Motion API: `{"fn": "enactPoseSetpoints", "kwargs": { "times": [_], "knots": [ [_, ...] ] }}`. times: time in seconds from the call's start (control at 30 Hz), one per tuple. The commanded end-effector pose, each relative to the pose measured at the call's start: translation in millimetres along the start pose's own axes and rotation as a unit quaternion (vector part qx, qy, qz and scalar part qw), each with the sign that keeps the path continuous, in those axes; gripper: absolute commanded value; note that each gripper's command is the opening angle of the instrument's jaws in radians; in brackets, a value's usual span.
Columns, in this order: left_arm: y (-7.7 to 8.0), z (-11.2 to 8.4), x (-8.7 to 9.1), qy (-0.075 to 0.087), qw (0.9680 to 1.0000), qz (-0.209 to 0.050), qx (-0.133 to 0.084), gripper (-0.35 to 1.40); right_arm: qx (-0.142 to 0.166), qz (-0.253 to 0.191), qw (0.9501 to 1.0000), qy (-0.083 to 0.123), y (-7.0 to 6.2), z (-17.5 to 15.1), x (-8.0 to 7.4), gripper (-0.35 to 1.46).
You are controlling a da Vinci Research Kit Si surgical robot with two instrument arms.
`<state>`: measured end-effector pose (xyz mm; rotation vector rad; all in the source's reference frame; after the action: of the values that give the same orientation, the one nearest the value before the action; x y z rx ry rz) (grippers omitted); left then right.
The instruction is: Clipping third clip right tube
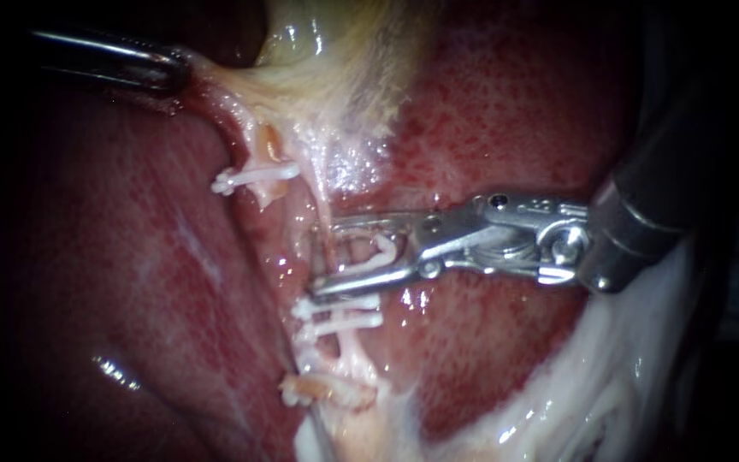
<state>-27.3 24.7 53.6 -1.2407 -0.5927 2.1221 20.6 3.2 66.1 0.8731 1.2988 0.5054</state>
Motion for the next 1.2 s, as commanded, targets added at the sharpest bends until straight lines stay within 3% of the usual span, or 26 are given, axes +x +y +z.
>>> {"fn": "enactPoseSetpoints", "kwargs": {
  "times": [0.03,0.1,0.3,0.67,0.9,1.03,1.2],
  "knots": [
    [0.0,0.0,0.0,0.0,1.0,0.0,0.001,-0.35,0.005,0.004,1.0,0.005,0.0,0.2,0.1,0.49],
    [0.0,0.0,0.0,0.0,1.0,0.0,0.001,-0.35,0.016,0.017,0.9995,0.019,0.2,0.6,0.2,0.49],
    [0.0,0.0,0.0,0.0,1.0,0.0,0.001,-0.35,0.033,0.03,0.9984,0.034,0.0,0.8,0.9,0.5],
    [0.0,0.0,0.0,0.0,1.0,0.0,0.001,-0.35,0.06,0.048,0.9941,0.076,-3.2,-0.5,4.9,0.49],
    [0.0,0.0,0.0,0.0,1.0,0.0,0.001,-0.35,0.071,0.057,0.9925,0.081,-3.5,-0.7,5.6,0.45],
    [0.0,0.0,0.0,0.0,1.0,0.0,0.001,-0.35,0.073,0.06,0.9923,0.08,-3.4,-1.1,5.5,0.34],
    [0.0,0.0,0.0,0.0,1.0,0.0,0.001,-0.35,0.076,0.06,0.9921,0.079,-3.5,-1.5,5.4,0.05]
  ]
}}
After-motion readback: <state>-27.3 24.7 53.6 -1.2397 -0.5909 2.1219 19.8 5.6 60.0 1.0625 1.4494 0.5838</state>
